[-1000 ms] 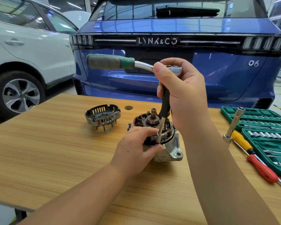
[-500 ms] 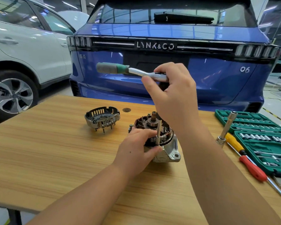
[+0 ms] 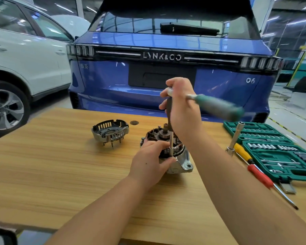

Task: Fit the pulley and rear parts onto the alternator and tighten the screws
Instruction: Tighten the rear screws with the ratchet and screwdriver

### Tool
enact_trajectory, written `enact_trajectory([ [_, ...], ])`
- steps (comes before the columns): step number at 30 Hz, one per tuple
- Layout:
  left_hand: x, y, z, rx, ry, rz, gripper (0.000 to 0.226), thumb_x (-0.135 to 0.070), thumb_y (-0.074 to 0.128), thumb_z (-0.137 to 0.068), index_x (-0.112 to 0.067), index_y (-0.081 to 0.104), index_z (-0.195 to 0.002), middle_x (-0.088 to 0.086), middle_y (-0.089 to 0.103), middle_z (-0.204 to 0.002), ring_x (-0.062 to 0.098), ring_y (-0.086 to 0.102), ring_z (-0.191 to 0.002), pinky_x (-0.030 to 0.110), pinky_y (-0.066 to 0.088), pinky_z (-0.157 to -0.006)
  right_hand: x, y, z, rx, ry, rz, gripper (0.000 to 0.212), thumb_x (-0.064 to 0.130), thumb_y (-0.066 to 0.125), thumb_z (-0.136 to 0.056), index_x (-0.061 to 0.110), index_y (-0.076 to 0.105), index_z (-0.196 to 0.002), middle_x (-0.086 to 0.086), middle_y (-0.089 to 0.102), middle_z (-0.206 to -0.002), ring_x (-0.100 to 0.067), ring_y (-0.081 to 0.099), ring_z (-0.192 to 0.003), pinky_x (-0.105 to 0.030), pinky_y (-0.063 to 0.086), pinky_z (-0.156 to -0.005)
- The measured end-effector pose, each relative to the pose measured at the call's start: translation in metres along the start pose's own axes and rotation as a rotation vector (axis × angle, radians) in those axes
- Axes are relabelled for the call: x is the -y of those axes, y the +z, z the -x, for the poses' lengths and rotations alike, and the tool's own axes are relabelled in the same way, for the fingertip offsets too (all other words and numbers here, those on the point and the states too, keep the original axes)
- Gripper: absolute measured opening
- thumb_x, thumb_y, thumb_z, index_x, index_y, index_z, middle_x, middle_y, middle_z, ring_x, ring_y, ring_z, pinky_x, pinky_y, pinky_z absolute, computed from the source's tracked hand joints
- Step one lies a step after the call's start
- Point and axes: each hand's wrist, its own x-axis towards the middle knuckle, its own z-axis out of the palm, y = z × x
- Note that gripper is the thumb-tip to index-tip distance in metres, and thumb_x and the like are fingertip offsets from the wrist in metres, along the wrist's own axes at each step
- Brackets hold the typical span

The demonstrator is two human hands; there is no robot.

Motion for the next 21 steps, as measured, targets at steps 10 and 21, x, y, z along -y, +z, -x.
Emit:
enact_trajectory([
  [10, 0.003, 0.002, 0.000, -0.019, 0.010, -0.016, 0.043, -0.038, 0.076, -0.085, -0.028, 0.065, -0.125, -0.011, 0.063, -0.111, 0.008, 0.058, -0.108, 0.038, 0.051, -0.098, 0.008, -0.029, -0.006, 0.113, -0.088, 0.049, 0.017, 0.024, 0.055, -0.101, 0.022, 0.071, -0.096, -0.007, 0.073, -0.087, -0.023, 0.072, -0.075, -0.041, 0.060, -0.070],
  [21, 0.006, 0.004, -0.002, -0.013, 0.008, 0.001, 0.045, -0.036, 0.078, -0.084, -0.026, 0.065, -0.125, -0.007, 0.064, -0.115, 0.008, 0.057, -0.109, 0.028, 0.051, -0.092, 0.003, -0.015, 0.002, -0.070, -0.223, 0.163, 0.021, 0.022, 0.055, -0.101, 0.010, 0.067, -0.090, -0.007, 0.065, -0.074, -0.024, 0.065, -0.068, -0.029, 0.052, -0.056],
])
